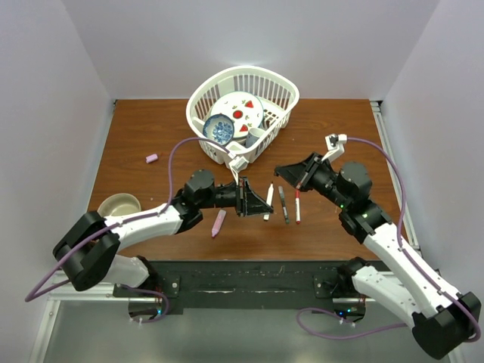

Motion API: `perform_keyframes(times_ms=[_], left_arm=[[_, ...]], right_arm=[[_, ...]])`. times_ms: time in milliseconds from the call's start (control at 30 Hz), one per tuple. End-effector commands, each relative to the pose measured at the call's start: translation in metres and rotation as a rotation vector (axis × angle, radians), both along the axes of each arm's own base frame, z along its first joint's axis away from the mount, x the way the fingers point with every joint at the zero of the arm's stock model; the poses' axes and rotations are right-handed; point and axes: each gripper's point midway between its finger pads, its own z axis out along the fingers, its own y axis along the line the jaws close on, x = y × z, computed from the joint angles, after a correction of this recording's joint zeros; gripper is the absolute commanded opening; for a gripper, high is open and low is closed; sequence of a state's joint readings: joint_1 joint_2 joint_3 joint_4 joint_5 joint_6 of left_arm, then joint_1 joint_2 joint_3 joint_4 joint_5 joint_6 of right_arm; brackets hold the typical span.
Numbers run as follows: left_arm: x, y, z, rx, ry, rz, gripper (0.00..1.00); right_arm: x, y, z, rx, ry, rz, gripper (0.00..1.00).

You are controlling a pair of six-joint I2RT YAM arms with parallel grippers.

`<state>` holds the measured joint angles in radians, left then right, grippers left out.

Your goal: Insert the pens into the pen caps

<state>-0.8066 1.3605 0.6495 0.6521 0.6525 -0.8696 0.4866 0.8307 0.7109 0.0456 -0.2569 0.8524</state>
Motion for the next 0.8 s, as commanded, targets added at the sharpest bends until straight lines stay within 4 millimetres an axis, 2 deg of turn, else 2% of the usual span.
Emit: perform_keyframes(times_ms=[0,367,767], left_arm=[[-0.002,-0.005,0.030,-0.080,-0.068,-0.033,0.00],[-0.004,-0.008,0.033,-0.093,-0.081,-0.060,0.00],[-0.007,-0.010,0.032,-0.110,-0.071,-0.088,0.00]], right_arm=[[-0.006,0.005,0.009,0.025,-0.049,0.034,0.06],[-0.019,0.009,0.010,0.037,-0.082,0.090,0.06],[-0.019,0.005,0.017,0.044,-0.098,0.070,0.06]])
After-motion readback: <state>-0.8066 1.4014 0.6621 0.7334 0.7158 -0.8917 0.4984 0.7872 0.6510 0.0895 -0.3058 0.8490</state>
